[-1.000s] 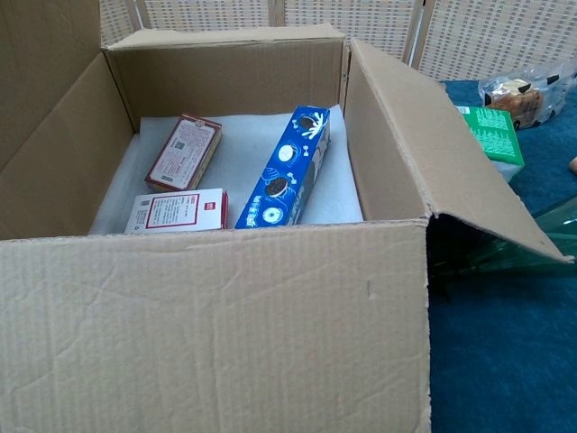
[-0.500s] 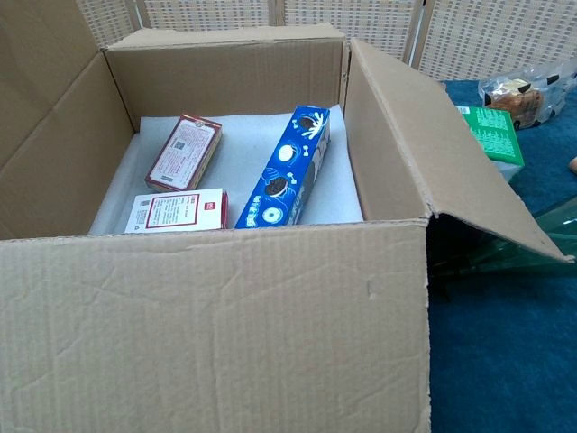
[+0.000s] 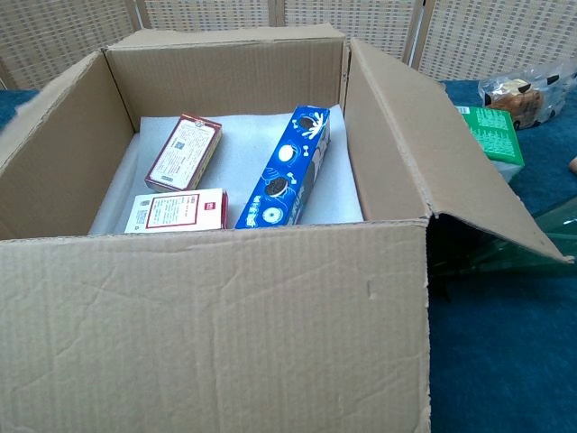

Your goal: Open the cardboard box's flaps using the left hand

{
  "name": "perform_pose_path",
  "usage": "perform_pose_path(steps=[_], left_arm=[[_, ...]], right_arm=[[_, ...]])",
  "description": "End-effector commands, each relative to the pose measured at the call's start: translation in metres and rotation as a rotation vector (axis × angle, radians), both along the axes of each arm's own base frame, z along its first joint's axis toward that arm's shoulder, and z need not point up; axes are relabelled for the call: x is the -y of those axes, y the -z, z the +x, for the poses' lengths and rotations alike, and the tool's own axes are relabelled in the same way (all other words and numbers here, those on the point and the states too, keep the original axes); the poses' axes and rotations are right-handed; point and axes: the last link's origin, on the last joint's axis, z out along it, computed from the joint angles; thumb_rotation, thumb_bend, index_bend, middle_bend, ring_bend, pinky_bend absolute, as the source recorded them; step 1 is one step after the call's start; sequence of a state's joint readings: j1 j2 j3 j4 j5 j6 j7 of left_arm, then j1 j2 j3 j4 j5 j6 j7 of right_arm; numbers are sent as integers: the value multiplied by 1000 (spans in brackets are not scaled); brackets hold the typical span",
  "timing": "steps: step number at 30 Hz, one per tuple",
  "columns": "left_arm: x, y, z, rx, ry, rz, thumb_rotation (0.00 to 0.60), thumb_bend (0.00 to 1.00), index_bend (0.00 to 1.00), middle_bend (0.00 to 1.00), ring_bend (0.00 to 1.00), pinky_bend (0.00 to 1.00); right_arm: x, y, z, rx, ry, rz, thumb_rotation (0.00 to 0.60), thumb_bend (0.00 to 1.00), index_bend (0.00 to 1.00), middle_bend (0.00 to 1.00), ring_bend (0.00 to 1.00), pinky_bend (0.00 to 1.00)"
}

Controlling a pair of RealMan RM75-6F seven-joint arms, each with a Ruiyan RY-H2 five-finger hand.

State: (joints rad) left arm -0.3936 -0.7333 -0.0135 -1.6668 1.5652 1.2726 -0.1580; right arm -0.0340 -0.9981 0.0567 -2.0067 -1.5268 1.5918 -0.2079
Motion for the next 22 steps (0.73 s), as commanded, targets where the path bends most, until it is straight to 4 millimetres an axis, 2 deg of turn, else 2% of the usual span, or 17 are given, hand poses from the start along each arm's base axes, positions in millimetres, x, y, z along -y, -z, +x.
perform_pose_path(steps=[1, 3, 8, 15, 16, 17, 22], left_arm=[[20, 8, -27, 64, -19, 47, 600, 0, 73, 1, 27, 256], [29, 10, -35, 85, -19, 67, 600, 0, 20, 0, 0, 194], [50, 16, -50, 101, -26, 120, 600, 0, 0, 0, 0, 77], [87, 33, -70, 136, -78, 190, 600, 0, 0, 0, 0, 60], [94, 37, -73, 154, -89, 200, 600, 0, 0, 0, 0, 60], [110, 46, -81, 204, -143, 221, 600, 0, 0, 0, 0, 59], [118, 50, -86, 204, -140, 249, 600, 0, 0, 0, 0, 50]], right_arm=[[1, 2, 0, -12, -7, 7, 600, 0, 0, 0, 0, 0], [1, 3, 0, -27, -16, 6, 600, 0, 0, 0, 0, 0], [4, 5, -2, -62, -32, -10, 600, 0, 0, 0, 0, 0], [6, 10, -4, -87, -40, -15, 600, 0, 0, 0, 0, 0], [7, 10, -4, -91, -42, -16, 600, 0, 0, 0, 0, 0], [7, 11, -4, -97, -43, -15, 600, 0, 0, 0, 0, 0], [6, 10, -3, -95, -48, -21, 600, 0, 0, 0, 0, 0]])
